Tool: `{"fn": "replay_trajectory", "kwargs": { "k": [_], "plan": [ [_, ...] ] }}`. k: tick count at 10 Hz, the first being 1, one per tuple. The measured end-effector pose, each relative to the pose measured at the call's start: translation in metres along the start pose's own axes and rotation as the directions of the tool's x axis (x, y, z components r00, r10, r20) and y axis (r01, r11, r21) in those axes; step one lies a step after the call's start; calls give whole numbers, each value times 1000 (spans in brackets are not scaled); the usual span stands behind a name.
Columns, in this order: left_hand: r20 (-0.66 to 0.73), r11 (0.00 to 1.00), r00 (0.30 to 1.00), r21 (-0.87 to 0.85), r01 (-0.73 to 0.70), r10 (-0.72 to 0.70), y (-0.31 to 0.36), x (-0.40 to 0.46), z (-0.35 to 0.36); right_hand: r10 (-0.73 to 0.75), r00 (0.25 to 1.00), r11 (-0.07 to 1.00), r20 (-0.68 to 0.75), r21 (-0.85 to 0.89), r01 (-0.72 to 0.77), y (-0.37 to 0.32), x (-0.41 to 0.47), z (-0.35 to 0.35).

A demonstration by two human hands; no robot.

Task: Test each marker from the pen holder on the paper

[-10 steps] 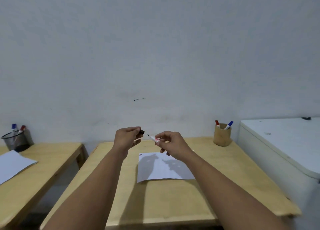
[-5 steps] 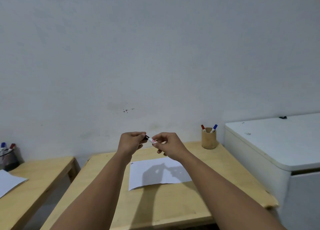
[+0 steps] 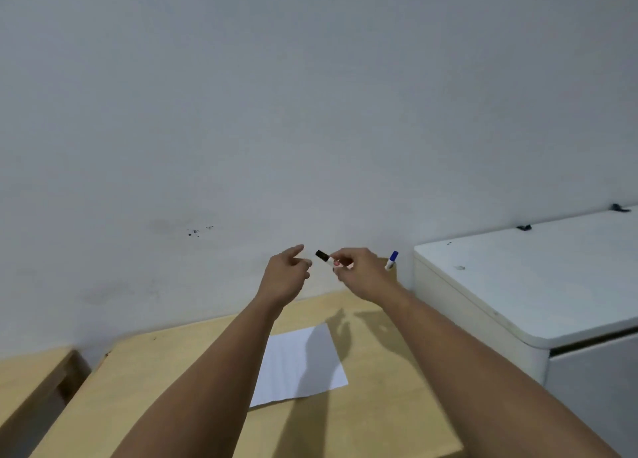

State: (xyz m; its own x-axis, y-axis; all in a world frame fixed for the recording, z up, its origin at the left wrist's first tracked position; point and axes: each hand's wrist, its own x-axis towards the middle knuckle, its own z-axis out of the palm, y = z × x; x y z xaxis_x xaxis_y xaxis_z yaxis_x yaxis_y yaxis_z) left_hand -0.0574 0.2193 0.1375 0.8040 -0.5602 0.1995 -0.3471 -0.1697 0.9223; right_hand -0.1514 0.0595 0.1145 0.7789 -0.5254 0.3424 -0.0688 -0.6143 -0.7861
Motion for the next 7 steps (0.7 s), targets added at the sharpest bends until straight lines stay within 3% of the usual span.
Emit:
{"fn": "replay_trajectory", "kwargs": {
  "k": [1,2,4,7],
  "plan": [
    [8,992,1000,126,-1,0,-15,32,36,48,967,998,-251,56,-35,20,33,-40],
    [45,979,999,201,17,-26,-39,61,74,65,916,992,-397,128,-15,46,65,-66],
    [186,976,979,215,40,-81,-90,110,155,56,941,996,-334,88,-28,108,115,-58],
    [92,982,995,187,11,-29,-125,132,198,71,970,997,-234,35,-64,144,123,-13]
  ]
}}
